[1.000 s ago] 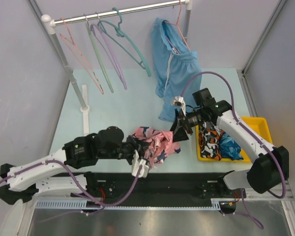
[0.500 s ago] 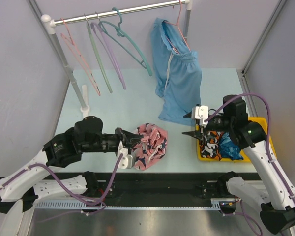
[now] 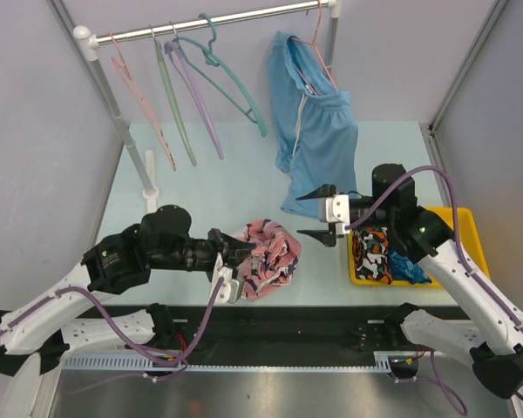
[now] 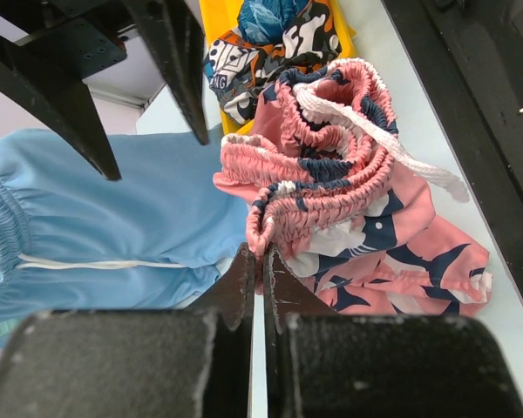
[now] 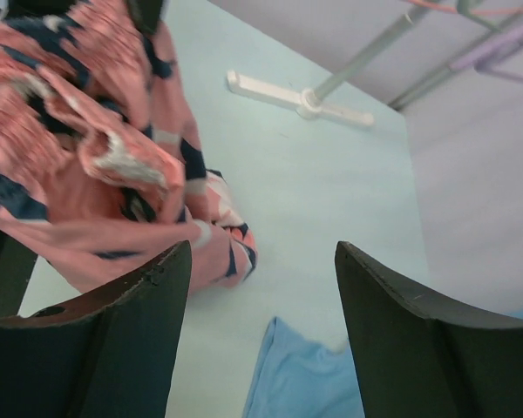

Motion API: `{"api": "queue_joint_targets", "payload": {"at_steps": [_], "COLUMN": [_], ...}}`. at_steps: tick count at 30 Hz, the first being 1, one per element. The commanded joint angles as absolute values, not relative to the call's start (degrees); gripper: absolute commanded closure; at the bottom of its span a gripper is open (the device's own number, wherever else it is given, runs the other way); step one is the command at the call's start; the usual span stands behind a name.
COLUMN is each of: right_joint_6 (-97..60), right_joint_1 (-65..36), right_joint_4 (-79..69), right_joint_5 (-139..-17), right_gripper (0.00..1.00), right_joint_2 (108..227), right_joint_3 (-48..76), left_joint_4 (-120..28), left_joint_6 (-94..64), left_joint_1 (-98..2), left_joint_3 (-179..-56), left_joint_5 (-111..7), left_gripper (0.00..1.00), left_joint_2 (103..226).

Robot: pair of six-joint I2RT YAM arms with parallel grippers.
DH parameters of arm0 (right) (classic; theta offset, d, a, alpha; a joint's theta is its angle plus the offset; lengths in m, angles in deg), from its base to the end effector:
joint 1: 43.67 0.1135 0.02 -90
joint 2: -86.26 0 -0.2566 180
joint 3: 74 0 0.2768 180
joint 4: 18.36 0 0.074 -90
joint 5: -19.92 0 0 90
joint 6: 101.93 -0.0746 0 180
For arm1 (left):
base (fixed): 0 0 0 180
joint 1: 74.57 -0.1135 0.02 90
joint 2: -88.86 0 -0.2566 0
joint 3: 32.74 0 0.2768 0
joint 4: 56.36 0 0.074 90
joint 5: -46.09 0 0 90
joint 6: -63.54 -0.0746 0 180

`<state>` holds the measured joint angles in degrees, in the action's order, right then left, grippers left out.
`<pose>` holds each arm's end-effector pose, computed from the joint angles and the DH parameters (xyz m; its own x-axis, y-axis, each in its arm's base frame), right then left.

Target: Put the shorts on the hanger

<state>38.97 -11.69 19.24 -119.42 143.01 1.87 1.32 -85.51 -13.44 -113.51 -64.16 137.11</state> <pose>0.1881 0.1842 0.3799 0.5718 -0.2391 -0.7848 -0.8112 -0.0220 -0.5844 0.0802 -0.1989 0.3925 0.7288 0.3447 -0.5917 0.6764 -0.2274 0.7006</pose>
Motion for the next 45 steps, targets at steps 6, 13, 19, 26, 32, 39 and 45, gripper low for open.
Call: {"api": "queue_joint_targets", "payload": {"at_steps": [6, 13, 19, 26, 32, 39, 45], "right_joint_6": [48.4, 53.7, 51.7, 42.4, 34.0, 30.0, 26.1], "right_joint_1": [0.4, 9.0, 11.8, -0.1, -16.4, -23.8, -25.1], "right_joint_4": [17.5, 14.5, 14.5, 12.6, 10.8, 15.2, 16.7], "right_joint_5": [-114.0, -107.1, -102.1, -93.8, -93.8, -94.2, -101.9], "right_gripper": [0.28, 0.3, 1.0, 1.0, 1.0, 1.0, 1.0], "right_joint_2": [141.8, 141.5, 141.3, 135.7, 136.4, 136.5, 136.3], "right_joint_3": [-0.7, -4.0, -1.7, 0.9, 10.8, 16.2, 13.1], "left_joint_4": [-1.7, -2.6, -4.3, -2.5, -3.2, -1.1, 11.5], "left_joint_6": [-83.7, -80.8, -76.5, -70.2, -67.5, -71.0, -71.3], "left_joint_1": [-13.2, -13.2, -14.6, -27.1, -32.0, -32.9, -32.9], "left_joint_3": [-113.6, -113.4, -112.8, -117.1, -123.7, -126.0, -115.4], "left_joint_5": [-66.0, -65.8, -63.8, -58.0, -47.2, -35.1, -43.4], "left_gripper": [1.0, 1.0, 1.0, 1.0, 1.0, 1.0, 1.0], "left_joint_2": [136.5, 136.7, 135.6, 131.8, 129.1, 126.0, 120.7]}}
